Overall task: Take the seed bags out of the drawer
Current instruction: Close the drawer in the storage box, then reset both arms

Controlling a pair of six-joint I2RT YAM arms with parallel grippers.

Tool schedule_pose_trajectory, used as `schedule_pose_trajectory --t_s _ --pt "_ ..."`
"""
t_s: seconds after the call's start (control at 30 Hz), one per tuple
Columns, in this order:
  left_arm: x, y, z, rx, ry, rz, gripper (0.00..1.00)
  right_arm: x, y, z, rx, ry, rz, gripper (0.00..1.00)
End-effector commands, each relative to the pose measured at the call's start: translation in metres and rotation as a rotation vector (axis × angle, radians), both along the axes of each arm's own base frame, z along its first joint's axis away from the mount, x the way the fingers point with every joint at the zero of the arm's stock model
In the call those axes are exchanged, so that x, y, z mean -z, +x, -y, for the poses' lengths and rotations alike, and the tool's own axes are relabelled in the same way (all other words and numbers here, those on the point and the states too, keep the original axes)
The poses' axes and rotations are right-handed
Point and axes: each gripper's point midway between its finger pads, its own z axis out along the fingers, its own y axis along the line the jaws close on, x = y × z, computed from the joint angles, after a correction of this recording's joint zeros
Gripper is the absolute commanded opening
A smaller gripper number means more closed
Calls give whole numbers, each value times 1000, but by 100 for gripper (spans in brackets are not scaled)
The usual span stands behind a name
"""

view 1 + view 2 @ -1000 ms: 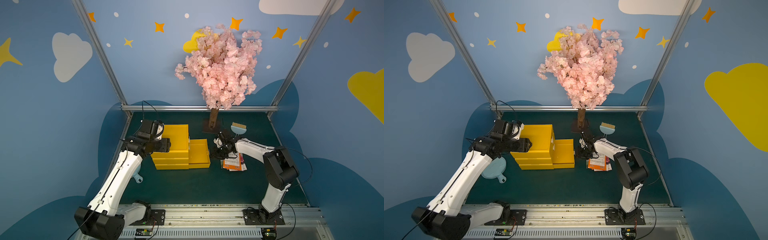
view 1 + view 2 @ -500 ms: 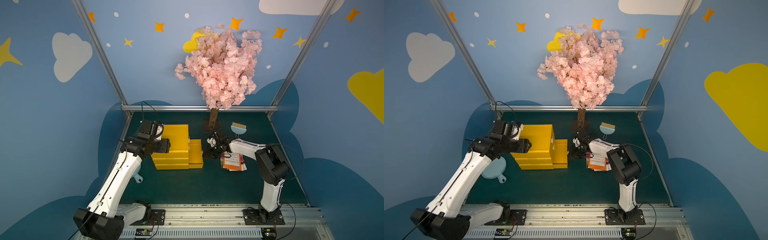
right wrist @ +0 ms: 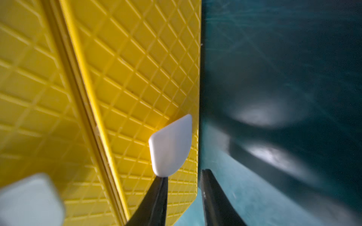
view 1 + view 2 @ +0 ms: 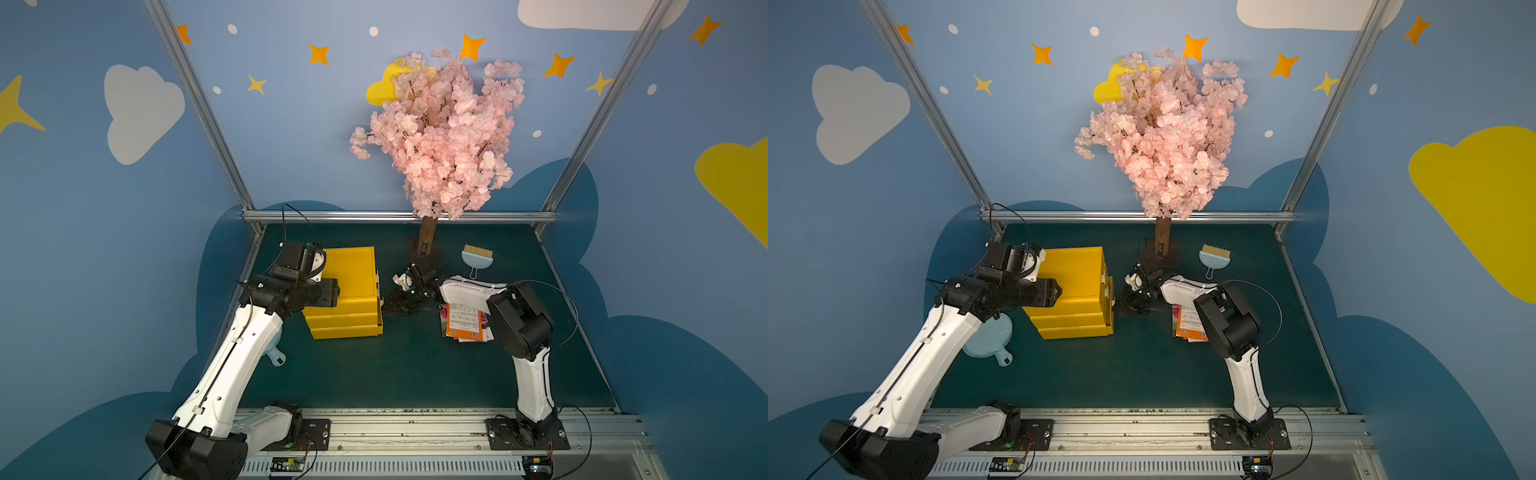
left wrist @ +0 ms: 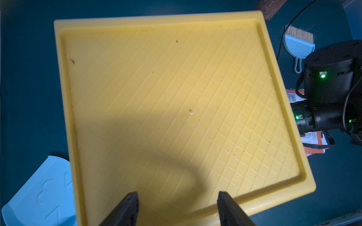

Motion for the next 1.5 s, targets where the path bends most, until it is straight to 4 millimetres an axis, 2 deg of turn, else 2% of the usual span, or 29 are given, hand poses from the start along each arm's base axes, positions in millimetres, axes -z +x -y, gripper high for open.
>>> schedule_pose_trajectory --t_s 0.0,0.27,0.43,0.53,0.77,0.87,0.97,1.07,1.23,1.3,1.4,1.43,1.47 --pt "16 -16 -5 -13 16 -80 69 -11 12 -20 6 89 17 33" --pt "15 -16 -6 -15 16 -80 69 -7 4 -33 -5 147 -23 33" --pt "11 -14 -7 -26 21 -66 68 -7 4 -29 2 152 -20 33" --pt "-14 -7 -10 -39 20 17 69 -11 8 -14 19 136 5 35" --pt "-124 15 -30 -119 39 328 73 -42 19 39 55 85 108 46" --pt "-150 24 -50 -193 38 421 78 -60 20 67 65 21 177 53" --pt "-161 30 -71 -267 -3 477 87 -77 18 96 75 -57 251 54" --pt "-154 41 -98 -363 -77 481 94 -92 16 126 108 -114 318 55" --pt "-107 68 -141 -527 -165 372 98 -119 23 190 241 -247 468 55" --pt "-86 78 -162 -603 -190 353 99 -137 28 223 340 -330 548 57" --pt "-59 87 -184 -630 -89 363 96 -167 37 285 616 -511 688 61" --pt "-49 88 -190 -625 -34 379 94 -180 40 299 684 -535 769 65" --pt "-44 90 -194 -618 9 411 94 -193 43 305 689 -533 861 68"
